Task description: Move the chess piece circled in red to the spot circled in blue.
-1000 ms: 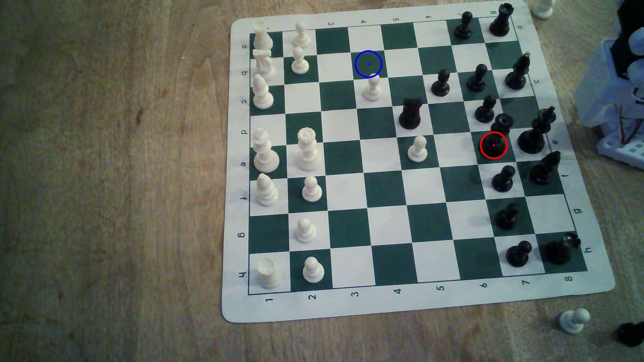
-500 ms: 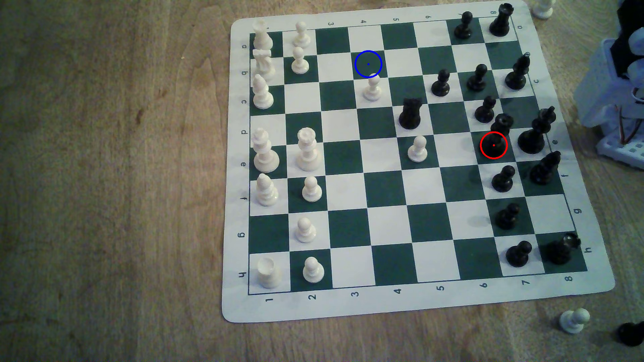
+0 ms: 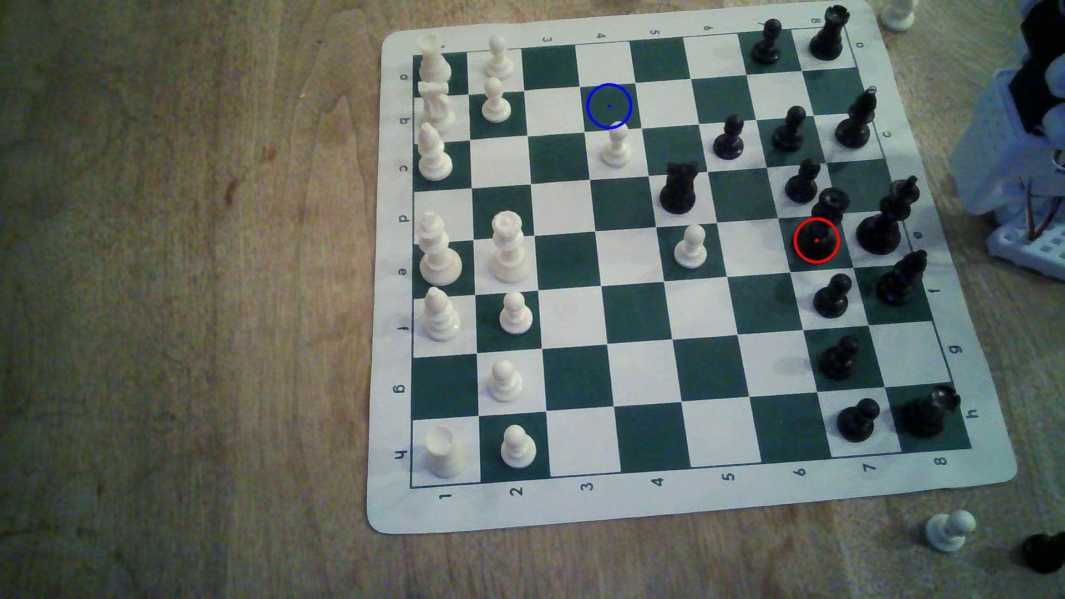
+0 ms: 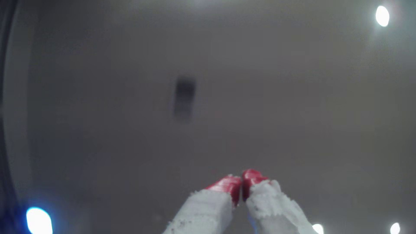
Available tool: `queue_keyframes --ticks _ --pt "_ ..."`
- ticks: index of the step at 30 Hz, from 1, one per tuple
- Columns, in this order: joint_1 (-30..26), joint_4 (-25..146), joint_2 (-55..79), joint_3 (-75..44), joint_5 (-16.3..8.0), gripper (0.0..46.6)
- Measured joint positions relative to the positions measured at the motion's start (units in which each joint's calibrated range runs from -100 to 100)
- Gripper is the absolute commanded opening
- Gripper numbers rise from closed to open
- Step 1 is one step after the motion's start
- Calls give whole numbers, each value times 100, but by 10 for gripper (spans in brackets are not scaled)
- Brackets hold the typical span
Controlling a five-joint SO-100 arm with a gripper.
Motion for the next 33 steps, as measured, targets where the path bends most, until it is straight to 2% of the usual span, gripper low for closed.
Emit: queue_keyframes --ticks 1,2,4,7,9,10,12,15,19,22,24,26,28,33 --pt "-118 1020 0 0 308 3" --pt "-155 1538 0 0 405 3" --pt "-177 2574 0 0 449 4" --pt "-118 4622 42 0 357 9" --pt "177 5745 42 -298 122 17" --pt "435 6892 75 -705 -83 21" --pt "583 8279 117 -1094 -225 38" --pt "826 10470 452 -2142 -464 93" --pt "811 12741 1148 -3642 -894 166" --pt "730 13849 1491 -4338 -982 215" --pt "324 14797 1785 -4700 -1055 218" --pt "155 15275 1969 -4817 -1133 200" --pt "-332 15841 2212 -4853 -1201 175" --pt "-642 15984 2556 -4609 -1294 146"
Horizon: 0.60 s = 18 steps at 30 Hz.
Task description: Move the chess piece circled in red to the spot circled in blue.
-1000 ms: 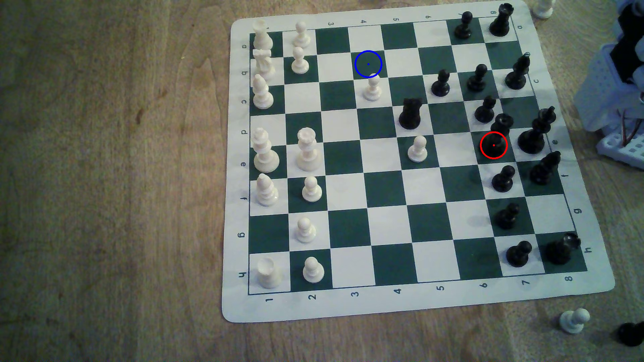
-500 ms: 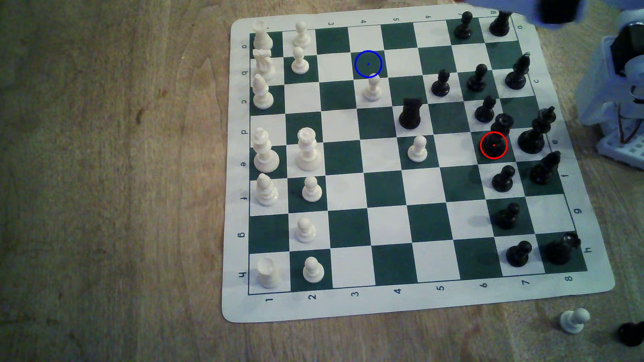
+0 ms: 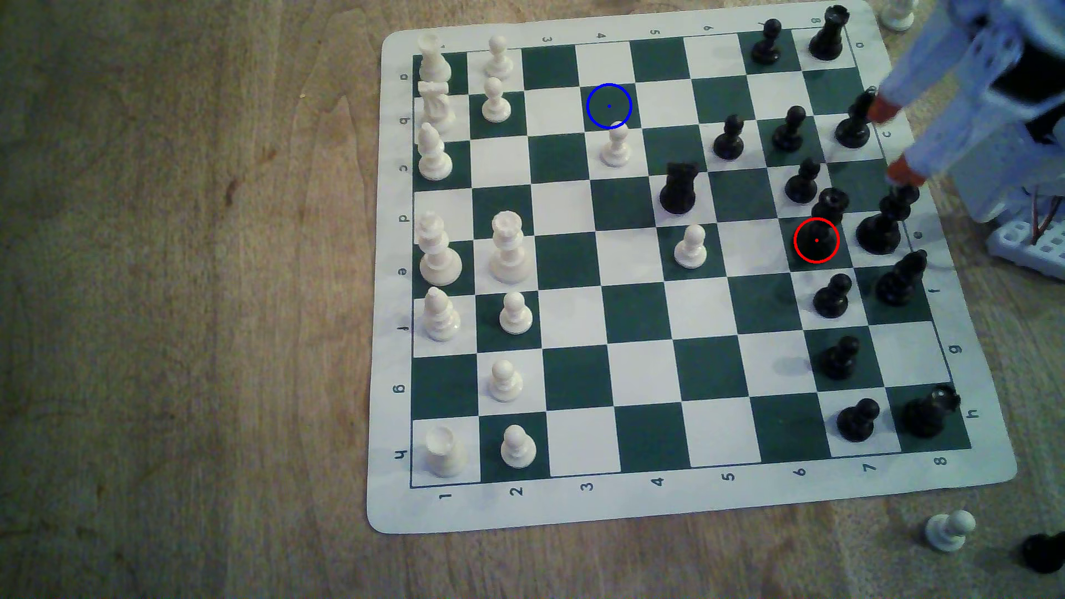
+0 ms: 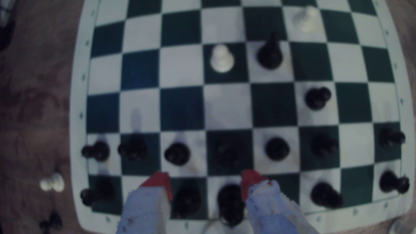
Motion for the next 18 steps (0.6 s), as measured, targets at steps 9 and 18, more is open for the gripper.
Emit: queue_keyframes --ticks 9,18 --pt "52 -701 729 714 0 205" --pt "15 -932 989 750 0 162"
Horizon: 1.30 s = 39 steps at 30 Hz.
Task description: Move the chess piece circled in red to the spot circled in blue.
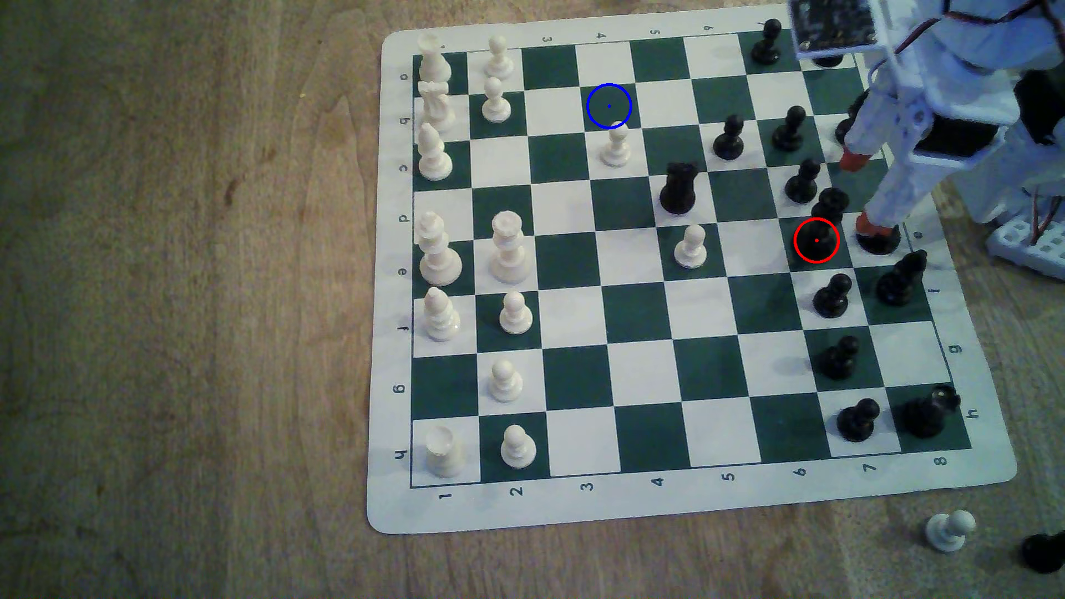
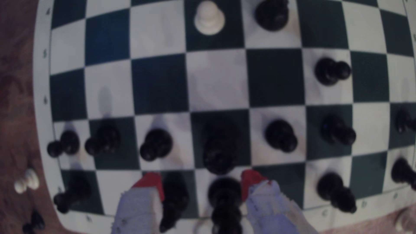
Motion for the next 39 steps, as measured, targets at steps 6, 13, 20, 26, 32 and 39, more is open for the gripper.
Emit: queue_keyframes --ticks 6,13,20,26,32,39 --pt "0 -398 318 226 0 125" --pt "111 -685 578 226 0 117" --pt "111 -709 679 352 0 120" --pt "111 -845 712 497 0 112" --pt "111 -1084 838 606 -20 87" --pt "111 -1211 955 606 -49 8"
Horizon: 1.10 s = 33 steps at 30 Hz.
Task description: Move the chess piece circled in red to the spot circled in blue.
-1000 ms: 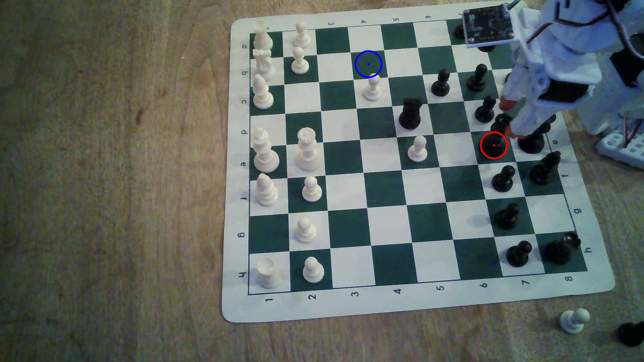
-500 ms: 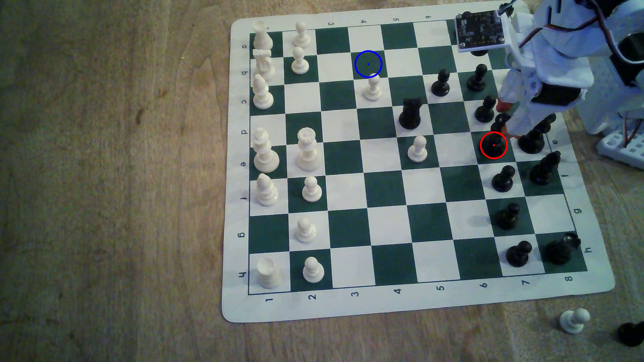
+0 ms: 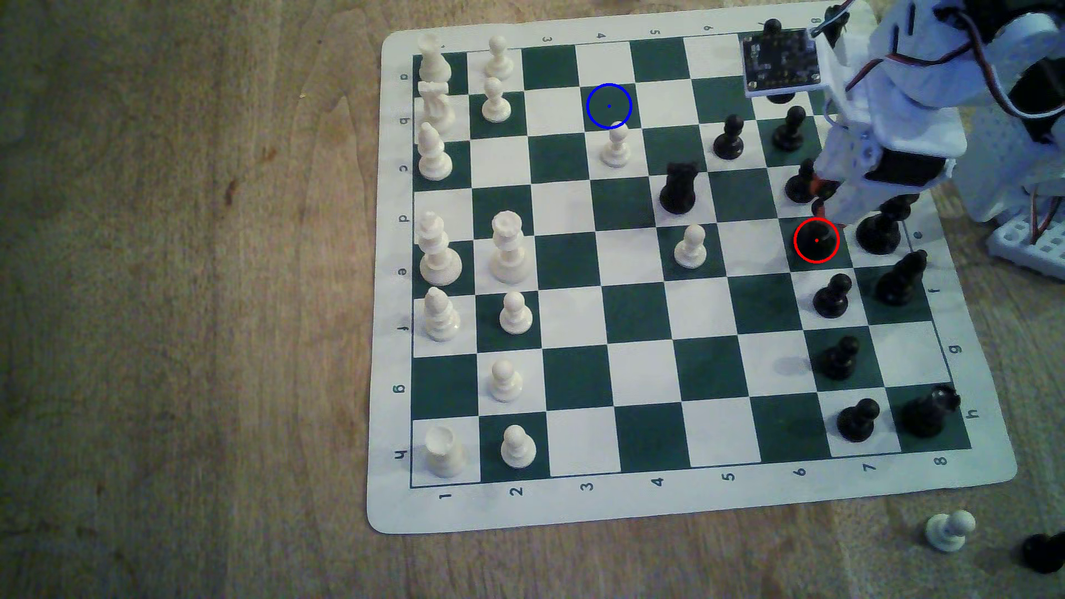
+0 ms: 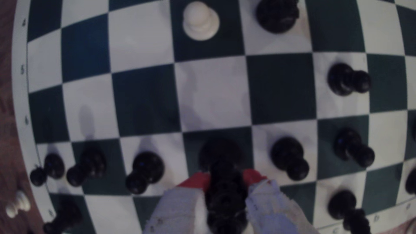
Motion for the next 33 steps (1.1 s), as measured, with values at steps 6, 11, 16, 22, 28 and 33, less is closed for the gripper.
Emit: queue_keyframes --ticks 6,11,16,22,28,33 --pt "-44 0 84 -9 0 3" --pt "-44 48 92 -81 29 3" --pt "280 558 293 -840 147 3" --pt "612 1418 687 -2666 308 3" --pt "1062 1697 1207 -3778 479 3" --pt "1571 1044 2120 -4239 586 4"
